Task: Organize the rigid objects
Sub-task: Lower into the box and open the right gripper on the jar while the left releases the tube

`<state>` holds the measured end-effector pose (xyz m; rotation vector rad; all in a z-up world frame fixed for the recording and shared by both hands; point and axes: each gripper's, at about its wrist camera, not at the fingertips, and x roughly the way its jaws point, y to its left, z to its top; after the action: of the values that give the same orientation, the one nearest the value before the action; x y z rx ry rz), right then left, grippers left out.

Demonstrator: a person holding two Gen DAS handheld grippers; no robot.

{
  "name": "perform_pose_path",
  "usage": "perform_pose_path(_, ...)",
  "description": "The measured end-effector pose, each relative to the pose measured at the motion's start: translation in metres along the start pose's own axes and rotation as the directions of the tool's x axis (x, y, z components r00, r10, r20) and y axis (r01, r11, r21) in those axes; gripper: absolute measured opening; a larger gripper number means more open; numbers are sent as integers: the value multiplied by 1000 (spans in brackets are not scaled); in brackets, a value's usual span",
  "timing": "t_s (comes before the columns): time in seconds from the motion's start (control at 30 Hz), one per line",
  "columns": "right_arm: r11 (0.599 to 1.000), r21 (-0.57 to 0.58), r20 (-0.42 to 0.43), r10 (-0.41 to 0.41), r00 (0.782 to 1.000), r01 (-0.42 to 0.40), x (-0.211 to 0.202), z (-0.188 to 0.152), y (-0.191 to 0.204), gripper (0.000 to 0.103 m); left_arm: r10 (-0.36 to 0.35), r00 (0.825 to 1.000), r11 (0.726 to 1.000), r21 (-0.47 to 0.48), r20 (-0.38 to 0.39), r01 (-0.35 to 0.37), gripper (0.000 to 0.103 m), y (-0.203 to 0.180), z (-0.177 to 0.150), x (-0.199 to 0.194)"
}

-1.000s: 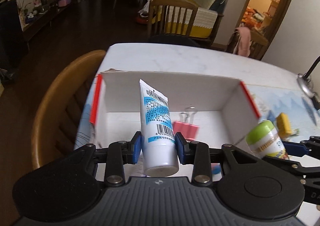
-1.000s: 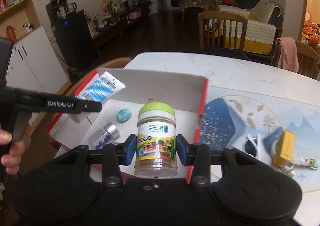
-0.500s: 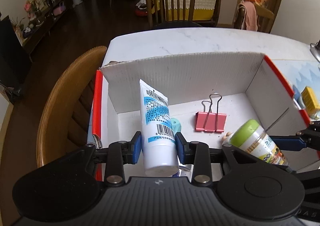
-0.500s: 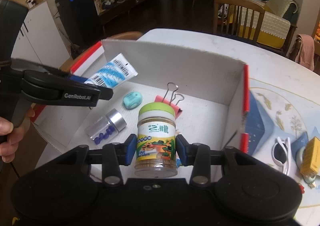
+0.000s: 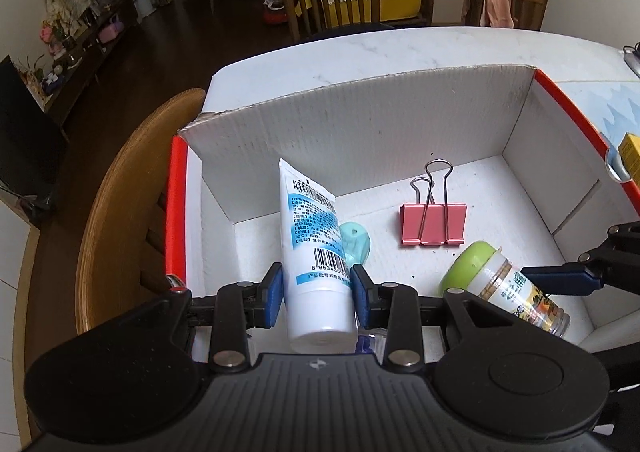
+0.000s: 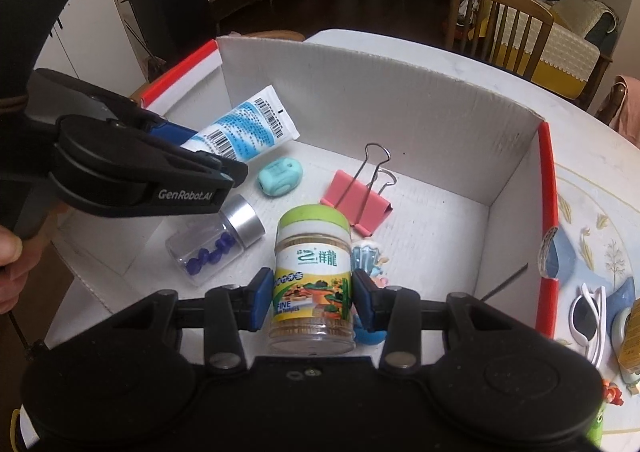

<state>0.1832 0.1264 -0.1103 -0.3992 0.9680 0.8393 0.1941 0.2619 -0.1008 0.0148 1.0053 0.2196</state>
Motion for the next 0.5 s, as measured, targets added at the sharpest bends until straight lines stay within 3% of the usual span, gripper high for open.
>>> perform_pose_path(0.5,999,35,-21,34,999,-34,1,-1,-8,42,-22,998,999,30,-54,23,36,-11,2,2)
